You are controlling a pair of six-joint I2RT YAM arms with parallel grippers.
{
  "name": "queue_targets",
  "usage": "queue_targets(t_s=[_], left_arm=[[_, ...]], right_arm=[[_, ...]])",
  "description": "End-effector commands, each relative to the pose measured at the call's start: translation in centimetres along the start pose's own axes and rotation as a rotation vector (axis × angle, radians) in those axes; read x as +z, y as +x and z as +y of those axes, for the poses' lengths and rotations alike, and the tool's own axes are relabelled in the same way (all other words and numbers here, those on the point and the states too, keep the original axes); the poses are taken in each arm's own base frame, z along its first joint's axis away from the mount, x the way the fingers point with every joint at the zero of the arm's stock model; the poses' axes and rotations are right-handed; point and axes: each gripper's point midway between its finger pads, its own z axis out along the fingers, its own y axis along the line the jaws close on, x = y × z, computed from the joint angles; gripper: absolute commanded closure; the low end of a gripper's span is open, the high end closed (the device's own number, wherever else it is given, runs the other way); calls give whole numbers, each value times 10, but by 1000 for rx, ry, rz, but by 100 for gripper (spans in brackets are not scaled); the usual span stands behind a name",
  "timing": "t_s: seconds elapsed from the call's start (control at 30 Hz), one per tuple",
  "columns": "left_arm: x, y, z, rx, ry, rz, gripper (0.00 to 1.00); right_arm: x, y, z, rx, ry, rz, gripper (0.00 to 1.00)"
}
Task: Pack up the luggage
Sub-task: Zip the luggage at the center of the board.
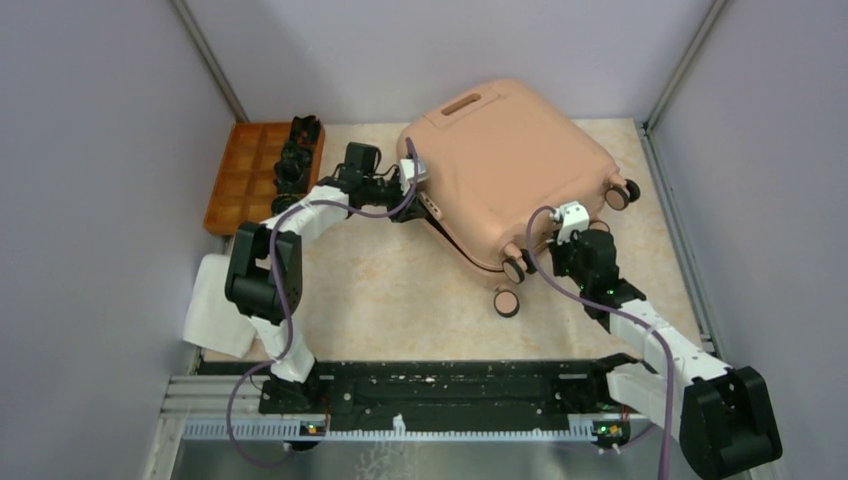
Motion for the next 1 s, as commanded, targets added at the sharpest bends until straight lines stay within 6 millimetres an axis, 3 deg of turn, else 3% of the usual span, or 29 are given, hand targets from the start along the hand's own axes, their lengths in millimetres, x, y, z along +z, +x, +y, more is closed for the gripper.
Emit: queue_targets(t_s=[0.0, 0.07, 0.23, 0.3, 0.4, 0.47, 0.53, 0.6, 0.63, 0.7, 0.73, 0.83, 0.97], left_arm=[[37, 20, -75, -70, 255, 21, 60], [27, 14, -79, -2, 249, 4, 61], [-17, -14, -41, 35, 196, 32, 57], [-37, -34, -28, 60, 173, 41, 44], [-65, -66, -21, 41, 158, -4, 12], [-80, -78, -21, -13, 146, -53, 8], [-89, -78, -29, -14, 148, -86, 7], [-81, -52, -60, 90, 205, -53, 11], [-69, -21, -82, 107, 241, 8, 15], [-54, 17, -117, 241, 306, 104, 23], [-46, 28, -125, 294, 304, 123, 29], [-24, 27, -123, 404, 260, 62, 43], [5, 23, -121, 400, 269, 62, 56]], right_arm=[[-12, -47, 62, 108, -260, -197, 100], [-16, -47, 62, 124, -253, -211, 100], [-22, -49, 52, 131, -204, -236, 100], [-22, -46, 49, 144, -183, -233, 100], [-21, -43, 48, 166, -174, -238, 100], [-20, -42, 46, 172, -163, -235, 100], [-20, -41, 46, 169, -160, -229, 100], [-20, -39, 45, 165, -153, -223, 100], [-21, -41, 44, 163, -151, -226, 100], [-23, -42, 43, 161, -147, -234, 100], [-24, -43, 42, 164, -142, -242, 100], [-26, -45, 42, 176, -145, -270, 100], [-27, -47, 44, 192, -157, -274, 100]])
